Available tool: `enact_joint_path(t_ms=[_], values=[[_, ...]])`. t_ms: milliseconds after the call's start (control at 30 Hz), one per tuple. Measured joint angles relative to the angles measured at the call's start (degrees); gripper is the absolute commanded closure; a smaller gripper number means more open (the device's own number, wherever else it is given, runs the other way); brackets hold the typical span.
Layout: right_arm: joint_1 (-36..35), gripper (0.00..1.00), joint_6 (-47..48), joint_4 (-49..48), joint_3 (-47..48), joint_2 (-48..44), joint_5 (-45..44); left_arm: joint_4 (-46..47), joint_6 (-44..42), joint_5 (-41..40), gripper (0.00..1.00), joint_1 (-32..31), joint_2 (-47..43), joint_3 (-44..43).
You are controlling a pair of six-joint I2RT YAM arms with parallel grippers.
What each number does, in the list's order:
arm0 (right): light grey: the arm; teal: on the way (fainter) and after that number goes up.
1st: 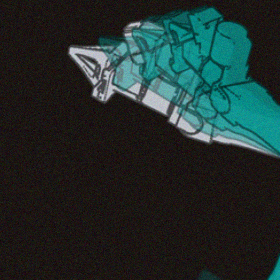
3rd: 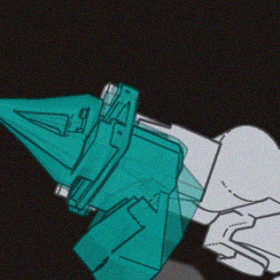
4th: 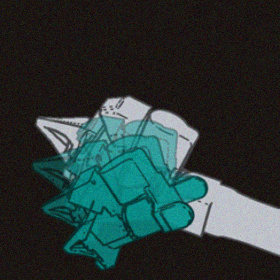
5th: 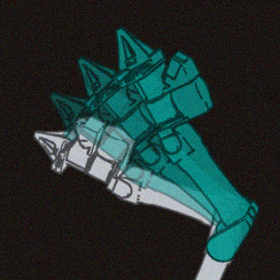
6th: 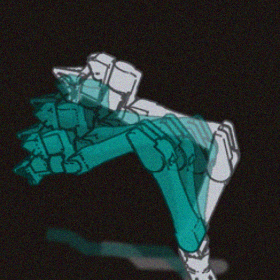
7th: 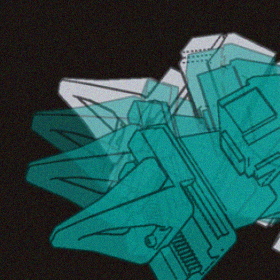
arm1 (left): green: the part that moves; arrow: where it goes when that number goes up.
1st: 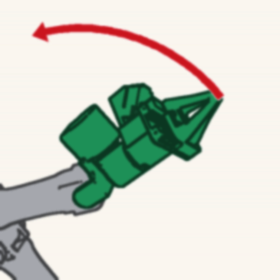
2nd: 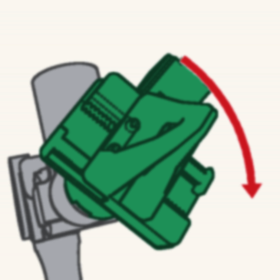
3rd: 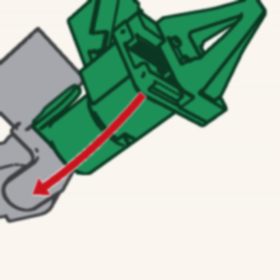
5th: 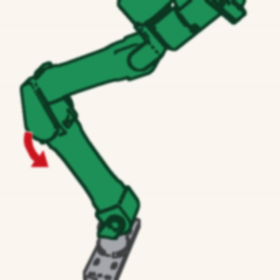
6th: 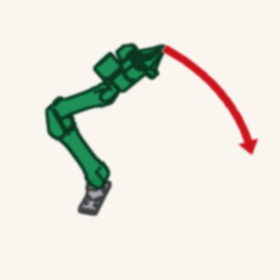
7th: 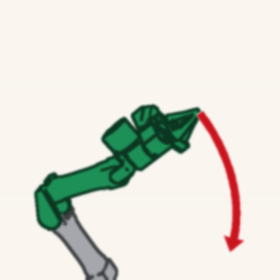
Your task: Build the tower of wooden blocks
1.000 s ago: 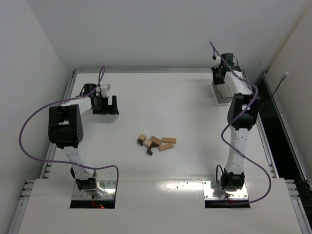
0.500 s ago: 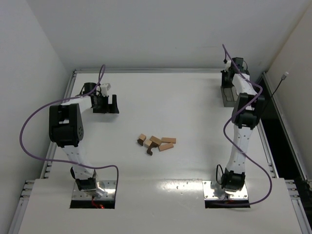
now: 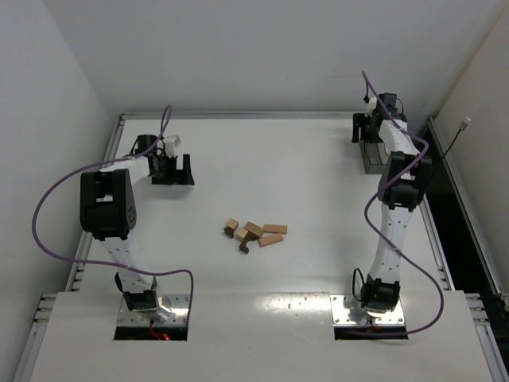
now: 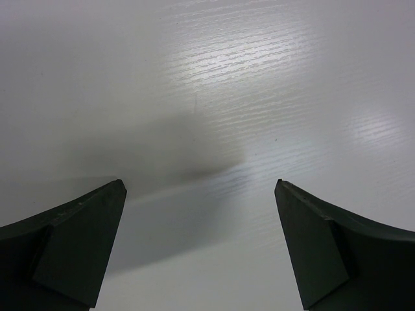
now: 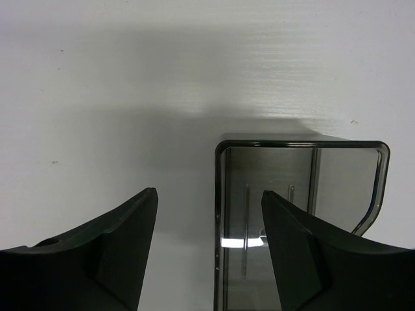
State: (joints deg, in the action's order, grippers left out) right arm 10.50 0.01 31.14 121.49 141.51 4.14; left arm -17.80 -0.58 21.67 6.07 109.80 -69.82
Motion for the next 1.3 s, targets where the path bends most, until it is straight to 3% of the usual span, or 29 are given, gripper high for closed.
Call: enact_joint_path(t_ms=[233, 400, 533, 700, 1000, 1300], values=[[-0.5, 0.38, 1.3, -0.8, -6.9, -6.9, 0.0, 0.5, 0.0, 0.0, 0.00, 0.0, -0.1, 0.3], [-2.7, 0.38, 5.5, -1.9, -16.0, -21.9, 2.9, 1.6, 0.7, -0.2, 0.00, 0.0, -0.4, 1.0], [-8.9, 0.38, 13.2, -1.4, -24.9, -35.2, 7.4, 1.8, 1.2, -0.5, 0.00, 0.0, -0.4, 1.0], [-19.8, 0.24, 26.3, 1.2, -37.4, -46.2, 15.1, 1.8, 1.3, -0.6, 0.00, 0.0, -0.4, 1.0], [-32.4, 0.02, 38.4, 12.6, -45.5, -46.7, 24.5, 1.8, 1.3, -0.6, 0.00, 0.0, -0.4, 1.0], [-44.3, 0.00, 38.7, 13.9, -49.6, -45.0, 24.8, 1.7, 1.3, -0.6, 0.00, 0.0, -0.4, 1.0]])
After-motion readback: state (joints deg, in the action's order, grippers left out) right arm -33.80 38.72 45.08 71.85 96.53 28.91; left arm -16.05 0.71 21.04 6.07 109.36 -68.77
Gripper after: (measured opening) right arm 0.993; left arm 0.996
